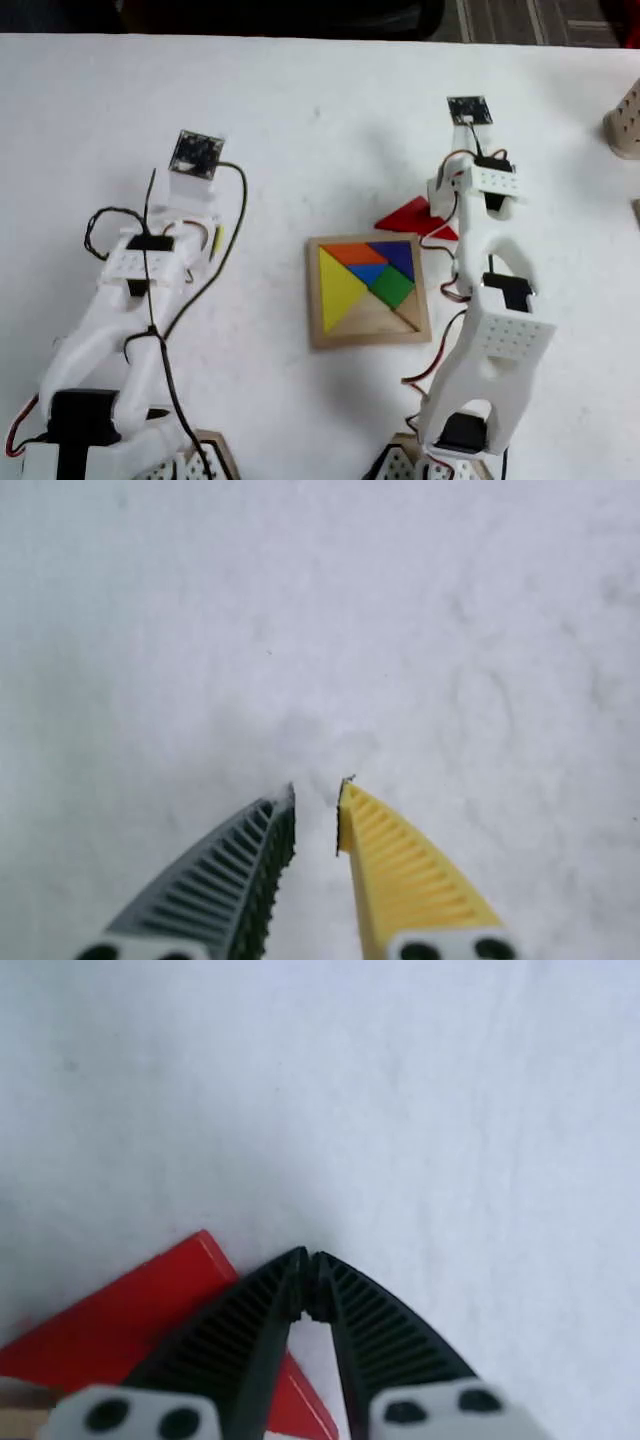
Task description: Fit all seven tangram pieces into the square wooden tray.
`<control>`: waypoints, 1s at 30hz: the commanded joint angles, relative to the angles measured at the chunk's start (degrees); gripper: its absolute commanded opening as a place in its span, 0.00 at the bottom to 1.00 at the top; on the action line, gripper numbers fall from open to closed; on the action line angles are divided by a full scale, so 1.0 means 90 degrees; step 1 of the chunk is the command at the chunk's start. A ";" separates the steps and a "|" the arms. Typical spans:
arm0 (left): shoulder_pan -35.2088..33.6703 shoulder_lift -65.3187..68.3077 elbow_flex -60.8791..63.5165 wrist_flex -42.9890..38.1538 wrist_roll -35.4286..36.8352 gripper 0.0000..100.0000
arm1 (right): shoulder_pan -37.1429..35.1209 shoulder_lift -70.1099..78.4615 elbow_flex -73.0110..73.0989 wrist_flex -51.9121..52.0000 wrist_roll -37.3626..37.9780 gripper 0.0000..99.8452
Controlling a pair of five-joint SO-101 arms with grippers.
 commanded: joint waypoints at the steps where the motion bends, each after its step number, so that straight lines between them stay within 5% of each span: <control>1: 0.0044 -0.0093 -0.0039 -0.0186 -0.0039 0.11 | 0.0151 -0.0093 -0.0088 0.1011 0.0537 0.02; 9: 0.0044 -0.0093 -0.0039 -0.0186 -0.0039 0.11 | -0.0347 -0.0767 0.0440 0.2691 0.0664 0.02; 16: 0.0034 -0.0093 -0.0039 -0.0186 -0.0039 0.11 | -0.0611 -0.2427 0.1104 0.2652 0.0459 0.02; 23: 0.0024 -0.0093 -0.0039 -0.0186 -0.0029 0.11 | -0.0933 -0.3023 0.1114 0.1294 -0.0234 0.02; 30: 0.0024 -0.0093 -0.0039 -0.0186 -0.0020 0.11 | -0.1353 -0.1958 0.0938 0.0327 -0.0147 0.29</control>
